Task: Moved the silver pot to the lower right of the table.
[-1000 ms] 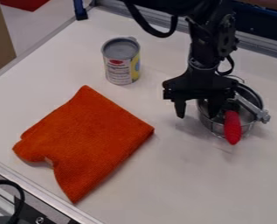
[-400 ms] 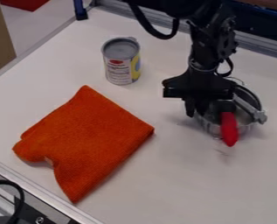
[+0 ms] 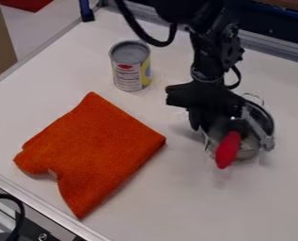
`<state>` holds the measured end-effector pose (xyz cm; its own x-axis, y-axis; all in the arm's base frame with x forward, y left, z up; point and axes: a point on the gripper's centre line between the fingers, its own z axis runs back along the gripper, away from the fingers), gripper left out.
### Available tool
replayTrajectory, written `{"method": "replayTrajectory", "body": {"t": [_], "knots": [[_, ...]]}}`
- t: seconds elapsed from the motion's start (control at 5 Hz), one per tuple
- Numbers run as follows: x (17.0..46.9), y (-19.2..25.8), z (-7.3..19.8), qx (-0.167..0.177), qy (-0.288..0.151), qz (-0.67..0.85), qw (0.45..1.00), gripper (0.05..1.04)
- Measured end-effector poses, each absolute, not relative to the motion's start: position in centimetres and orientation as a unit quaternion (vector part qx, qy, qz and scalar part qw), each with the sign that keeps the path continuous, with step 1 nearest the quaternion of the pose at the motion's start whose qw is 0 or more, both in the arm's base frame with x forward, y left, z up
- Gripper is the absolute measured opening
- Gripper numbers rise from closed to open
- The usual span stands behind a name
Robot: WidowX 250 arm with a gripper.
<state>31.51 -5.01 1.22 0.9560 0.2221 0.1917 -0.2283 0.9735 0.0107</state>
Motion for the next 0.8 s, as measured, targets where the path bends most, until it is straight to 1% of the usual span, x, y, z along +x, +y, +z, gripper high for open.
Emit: {"method": "replayTrajectory", "body": {"t": [0.2, 0.6, 0.8], "knots": [[30.1, -4.8, 1.3, 0.011, -0.08, 0.074, 0.994, 0.065], [26.6, -4.4, 1.6, -0.007, -0.045, 0.099, 0.994, 0.061], [24.8, -4.4, 1.6, -0.007, -0.037, 0.11, 0.993, 0.058]]}}
